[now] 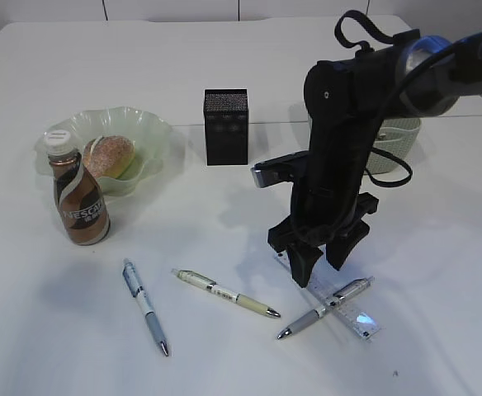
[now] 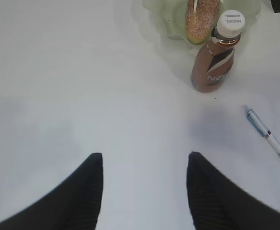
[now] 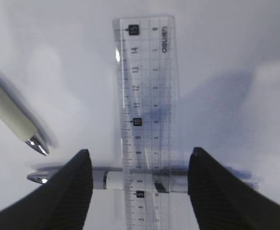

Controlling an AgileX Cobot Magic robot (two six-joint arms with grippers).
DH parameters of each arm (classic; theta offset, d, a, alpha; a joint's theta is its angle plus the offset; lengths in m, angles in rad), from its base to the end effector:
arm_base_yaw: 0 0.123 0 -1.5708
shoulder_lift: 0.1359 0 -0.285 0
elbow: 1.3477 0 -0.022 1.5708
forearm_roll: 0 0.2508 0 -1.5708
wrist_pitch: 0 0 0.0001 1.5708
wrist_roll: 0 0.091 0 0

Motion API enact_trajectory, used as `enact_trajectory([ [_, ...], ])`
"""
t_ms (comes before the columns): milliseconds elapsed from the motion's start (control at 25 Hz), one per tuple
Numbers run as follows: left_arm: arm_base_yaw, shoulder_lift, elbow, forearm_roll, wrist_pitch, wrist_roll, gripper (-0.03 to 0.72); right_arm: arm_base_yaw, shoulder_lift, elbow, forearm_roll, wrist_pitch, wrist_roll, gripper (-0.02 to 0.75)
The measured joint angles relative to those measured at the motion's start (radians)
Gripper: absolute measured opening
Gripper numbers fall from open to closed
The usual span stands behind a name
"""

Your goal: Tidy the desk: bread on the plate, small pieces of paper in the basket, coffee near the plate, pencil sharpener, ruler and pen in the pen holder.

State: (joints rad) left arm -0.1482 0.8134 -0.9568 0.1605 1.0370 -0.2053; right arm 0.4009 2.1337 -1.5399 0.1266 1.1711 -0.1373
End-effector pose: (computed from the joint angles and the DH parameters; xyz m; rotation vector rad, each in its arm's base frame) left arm 0.1362 -0.0077 0.3687 -0.0365 2.3617 0.0323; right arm 0.3677 0.1673 0.1489 0.7210 -2.9297 -0.1494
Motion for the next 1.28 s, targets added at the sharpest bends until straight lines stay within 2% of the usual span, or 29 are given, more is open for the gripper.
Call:
enact_trajectory([
  [1280,0.0,0.0,0.0,0.023,0.0,0.0,0.393,0.0,0.062,0.0,-0.012,-0.015,0.0,0.494],
])
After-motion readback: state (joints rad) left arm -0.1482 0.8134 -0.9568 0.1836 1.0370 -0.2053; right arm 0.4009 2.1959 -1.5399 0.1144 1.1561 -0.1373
